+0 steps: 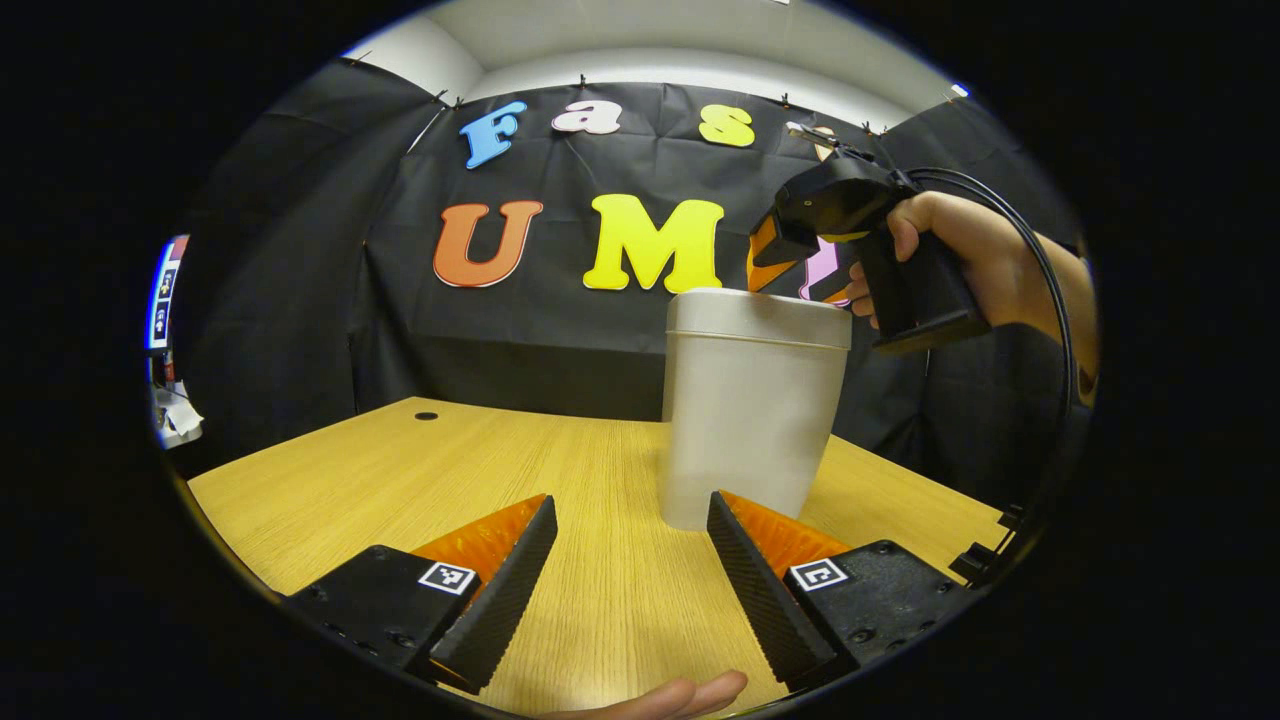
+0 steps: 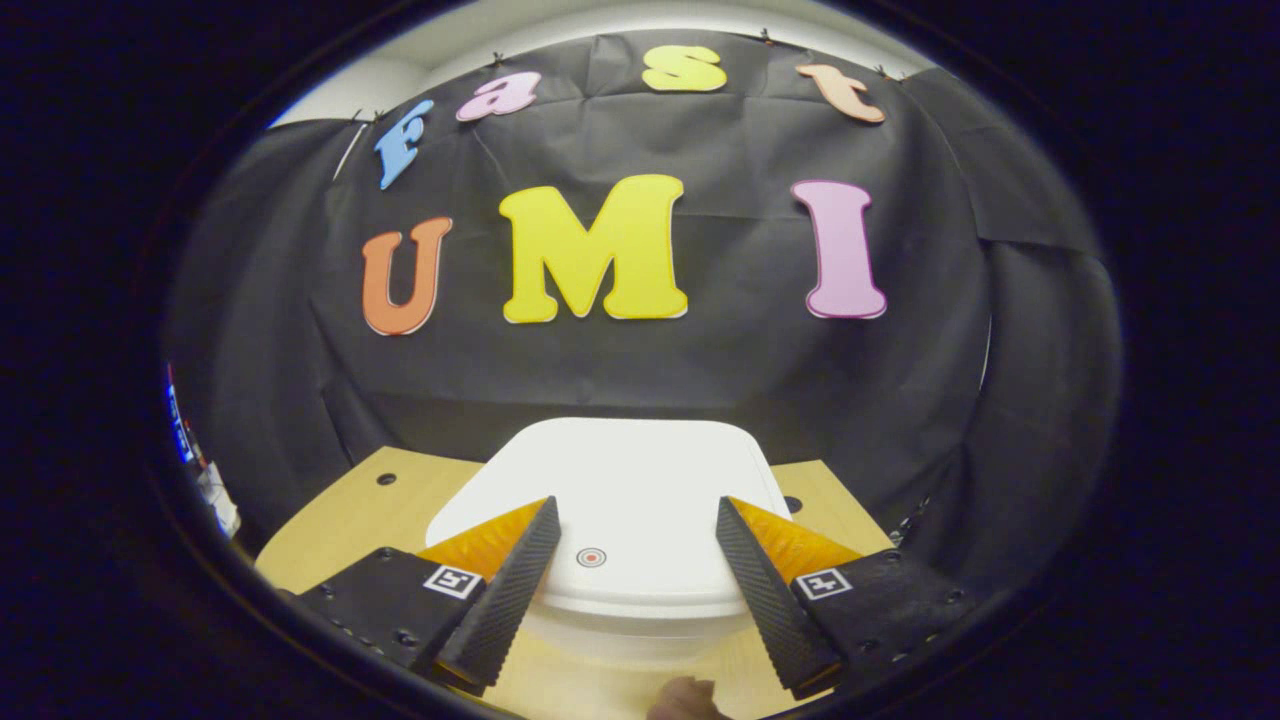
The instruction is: Press the lid of the desktop garbage bin to open it, pick up the crumpled paper on the desktop and throw it into the bin, then pick up the pop can on the desktop and drop it into the bin, and finally close the garbage bin lid.
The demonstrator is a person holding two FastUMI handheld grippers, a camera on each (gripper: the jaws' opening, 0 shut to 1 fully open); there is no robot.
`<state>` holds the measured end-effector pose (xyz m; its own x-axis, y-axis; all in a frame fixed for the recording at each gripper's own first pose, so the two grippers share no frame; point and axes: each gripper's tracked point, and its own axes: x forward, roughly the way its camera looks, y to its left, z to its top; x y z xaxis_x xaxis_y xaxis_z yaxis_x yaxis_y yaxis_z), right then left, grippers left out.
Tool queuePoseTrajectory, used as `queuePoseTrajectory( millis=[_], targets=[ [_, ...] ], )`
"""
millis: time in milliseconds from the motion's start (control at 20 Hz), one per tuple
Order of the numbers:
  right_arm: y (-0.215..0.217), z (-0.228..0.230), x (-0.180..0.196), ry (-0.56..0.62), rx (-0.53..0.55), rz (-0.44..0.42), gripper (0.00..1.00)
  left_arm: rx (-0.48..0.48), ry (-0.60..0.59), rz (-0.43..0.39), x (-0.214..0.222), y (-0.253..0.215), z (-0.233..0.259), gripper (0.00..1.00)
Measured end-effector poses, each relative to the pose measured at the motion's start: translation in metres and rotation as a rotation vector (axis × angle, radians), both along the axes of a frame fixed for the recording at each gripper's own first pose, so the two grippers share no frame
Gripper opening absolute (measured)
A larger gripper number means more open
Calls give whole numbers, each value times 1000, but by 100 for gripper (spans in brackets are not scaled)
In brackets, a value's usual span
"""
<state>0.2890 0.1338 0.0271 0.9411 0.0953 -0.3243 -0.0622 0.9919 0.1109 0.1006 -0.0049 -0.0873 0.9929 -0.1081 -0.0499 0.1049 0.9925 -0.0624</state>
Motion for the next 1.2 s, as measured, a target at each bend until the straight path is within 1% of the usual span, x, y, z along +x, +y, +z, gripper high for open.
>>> queuePoseTrajectory(
  millis=[50,150,200,250,300,350,400,550,650,700,750,800,850,1000,1200],
  targets=[
    [-12,-2,-9,-27,-27,-8,99,1,-2,3,0,-1,2,98],
    [-31,7,-20,-108,-100,-45,95,15,-4,10,0,-1,3,98],
    [-40,7,-29,-140,-134,-57,95,22,-3,16,-1,-2,2,98],
    [-43,4,-40,-160,-158,-54,97,24,-4,15,0,-4,2,98],
    [-45,2,-52,-176,-153,-41,95,25,0,2,0,-9,0,98],
    [-46,-1,-65,-184,-151,-23,98,28,10,-5,1,-14,-3,98],
    [-50,-1,-78,-197,-148,-12,95,32,13,2,1,-15,-5,98],
    [-65,-7,-116,-238,-144,2,95,30,15,15,-1,-19,-9,98],
    [-70,-18,-143,-256,-146,30,95,24,3,29,-2,-20,-6,98],
    [-76,-25,-155,-261,-128,23,95,25,1,37,-1,-19,-3,98],
    [-84,-30,-166,-269,-96,-3,95,27,6,49,-2,-17,-3,98],
    [-87,-36,-176,-274,-78,1,98,27,5,65,-4,-13,-2,98],
    [-89,-44,-186,-277,-81,9,95,25,-2,75,-6,-12,1,98],
    [-105,-62,-209,-284,-90,-5,95,24,-18,89,-9,-15,11,98],
    [-115,-81,-224,-270,-28,7,95,25,-26,86,-10,-27,18,98]
  ],
)
